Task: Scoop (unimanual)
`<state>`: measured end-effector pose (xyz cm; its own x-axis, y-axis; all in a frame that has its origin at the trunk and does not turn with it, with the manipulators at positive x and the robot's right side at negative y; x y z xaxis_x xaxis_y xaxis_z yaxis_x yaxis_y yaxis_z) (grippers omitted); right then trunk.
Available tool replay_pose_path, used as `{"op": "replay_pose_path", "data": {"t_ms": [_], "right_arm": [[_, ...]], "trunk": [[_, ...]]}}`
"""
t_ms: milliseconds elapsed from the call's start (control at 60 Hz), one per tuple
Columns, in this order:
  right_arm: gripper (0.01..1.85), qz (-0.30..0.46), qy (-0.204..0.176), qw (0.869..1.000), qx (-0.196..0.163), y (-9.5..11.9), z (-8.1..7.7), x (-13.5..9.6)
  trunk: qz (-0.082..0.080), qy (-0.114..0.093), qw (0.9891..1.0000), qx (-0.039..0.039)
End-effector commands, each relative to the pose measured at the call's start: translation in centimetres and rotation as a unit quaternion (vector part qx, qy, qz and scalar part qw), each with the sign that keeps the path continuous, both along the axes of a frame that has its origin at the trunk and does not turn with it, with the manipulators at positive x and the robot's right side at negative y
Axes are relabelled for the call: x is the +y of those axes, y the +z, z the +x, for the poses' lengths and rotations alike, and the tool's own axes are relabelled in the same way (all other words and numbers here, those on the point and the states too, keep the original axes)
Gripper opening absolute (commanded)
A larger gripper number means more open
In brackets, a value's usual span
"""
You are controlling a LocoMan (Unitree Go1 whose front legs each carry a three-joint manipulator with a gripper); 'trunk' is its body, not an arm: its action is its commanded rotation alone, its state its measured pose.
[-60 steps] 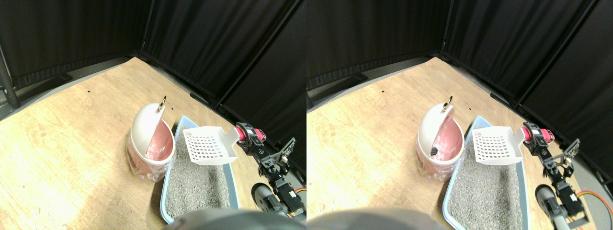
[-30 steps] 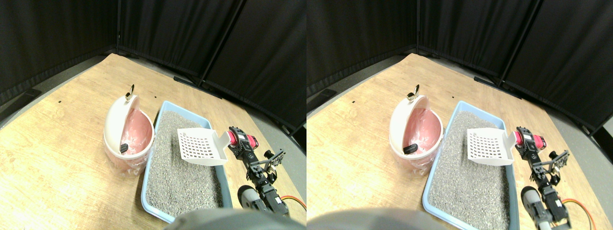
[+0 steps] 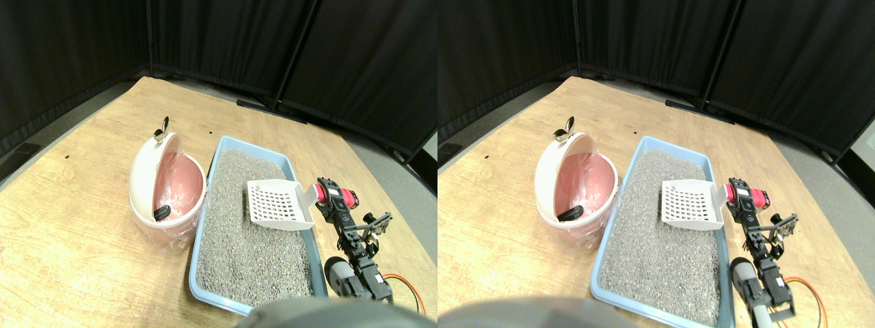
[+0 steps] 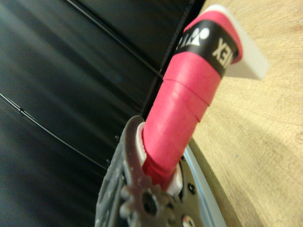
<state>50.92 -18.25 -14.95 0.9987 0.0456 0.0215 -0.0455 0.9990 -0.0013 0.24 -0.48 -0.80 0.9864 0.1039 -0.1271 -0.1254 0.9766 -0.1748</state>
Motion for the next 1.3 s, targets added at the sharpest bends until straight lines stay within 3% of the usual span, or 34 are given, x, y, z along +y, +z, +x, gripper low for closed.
{"op": "replay_pose_path", "data": {"t_ms": [17,467,483,517,783,1150,1217,1250,1283,1300], "right_arm": [[0.06,0.012,0.004,1.000,-0.026,0.7,0.1,0.2],[0.06,0.012,0.004,1.000,-0.026,0.7,0.1,0.2],[0.06,0.020,-0.016,1.000,-0.010,-1.7,0.1,-0.9],[0.06,0.038,-0.023,0.999,0.009,-2.7,-0.1,-1.6],[0.06,0.042,0.001,0.999,0.008,-2.5,0.2,-1.0],[0.06,0.041,-0.008,0.999,0.034,-2.4,0.7,-0.3],[0.06,0.047,-0.024,0.997,0.056,-2.3,0.7,-0.3],[0.13,0.046,-0.036,0.996,0.070,-2.1,0.7,-0.3],[0.49,0.038,-0.054,0.993,0.097,-1.8,0.4,-0.2],[0.57,0.035,-0.054,0.993,0.102,-1.7,0.4,-0.2]], "trunk": [[-0.008,0.001,0.9999,-0.0116],[-0.008,0.001,0.9999,-0.0116],[-0.006,-0.002,1.0000,-0.0064],[-0.006,-0.002,1.0000,-0.0037],[-0.010,-0.001,1.0000,-0.0015],[-0.012,0.002,0.9999,-0.0001],[-0.013,0.002,0.9999,-0.0010],[-0.013,0.002,0.9999,-0.0010],[-0.013,0.002,0.9999,-0.0010],[-0.013,0.002,0.9999,-0.0010]]}}
